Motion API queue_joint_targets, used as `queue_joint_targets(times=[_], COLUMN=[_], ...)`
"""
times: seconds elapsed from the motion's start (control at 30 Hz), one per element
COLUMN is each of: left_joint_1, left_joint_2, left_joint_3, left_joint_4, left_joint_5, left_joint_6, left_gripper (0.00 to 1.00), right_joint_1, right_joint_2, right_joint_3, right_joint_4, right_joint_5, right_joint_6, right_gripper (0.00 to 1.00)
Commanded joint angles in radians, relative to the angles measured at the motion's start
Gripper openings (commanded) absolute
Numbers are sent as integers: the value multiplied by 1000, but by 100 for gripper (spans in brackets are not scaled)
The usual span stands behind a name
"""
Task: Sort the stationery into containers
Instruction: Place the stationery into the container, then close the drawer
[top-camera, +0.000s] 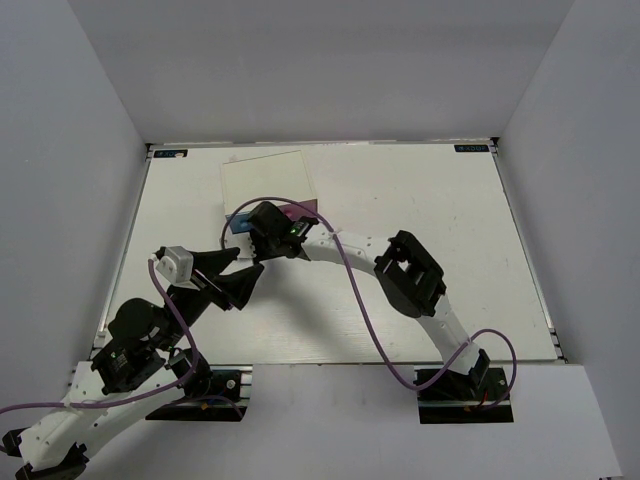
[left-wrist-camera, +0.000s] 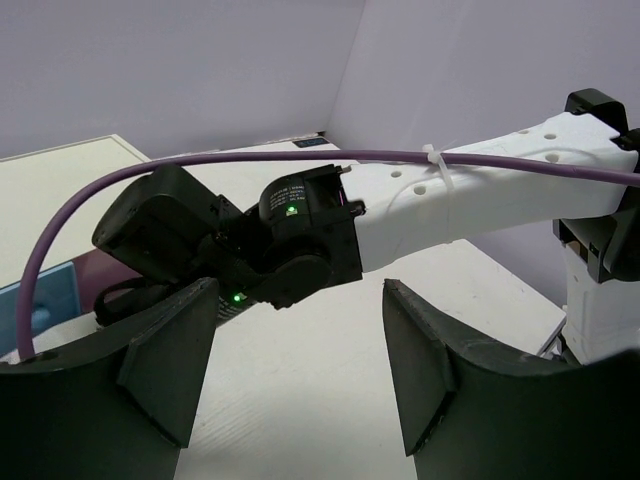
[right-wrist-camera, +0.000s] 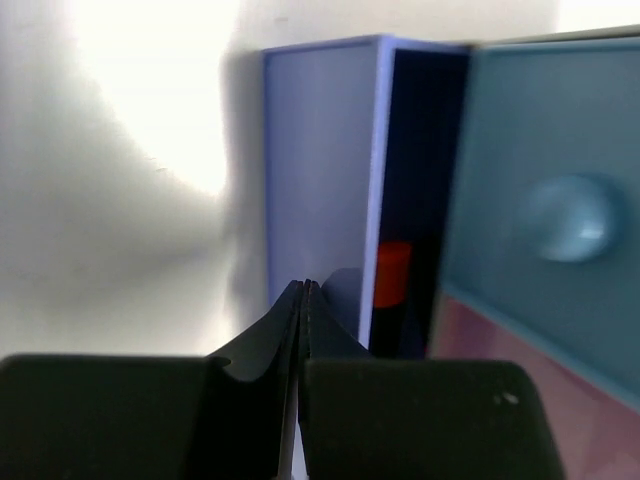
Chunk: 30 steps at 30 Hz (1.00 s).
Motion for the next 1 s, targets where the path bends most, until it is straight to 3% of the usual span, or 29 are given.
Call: queue_joint_targets(times=[0.0, 0.57, 0.7, 0.83, 0.93, 0.97], left_joint_1=[5, 15, 15, 15, 15, 15], left_joint_2=[-3, -3, -3, -3, -12, -12], left_joint_3=[-1, -1, -1, -1, -10, -10], left_joint_4=[1, 1, 1, 11, 20, 30], left_joint_5=[24, 24, 24, 34, 55, 55], left_joint_6=[10, 10, 10, 19, 28, 29], left_gripper=[76, 76, 76, 76, 76, 76], right_joint_1=[1, 1, 1, 9, 23, 24], right_joint_2=[18, 75, 37, -89, -205, -229], right_joint_3=[34, 71, 39, 1, -129, -153], right_joint_4=[147, 283, 227, -20, -12, -1], right_joint_5=[100, 215, 177, -97, -141, -132], right_joint_6=[17, 5, 19, 39, 74, 82], right_gripper=[0, 0, 0, 0, 1, 13])
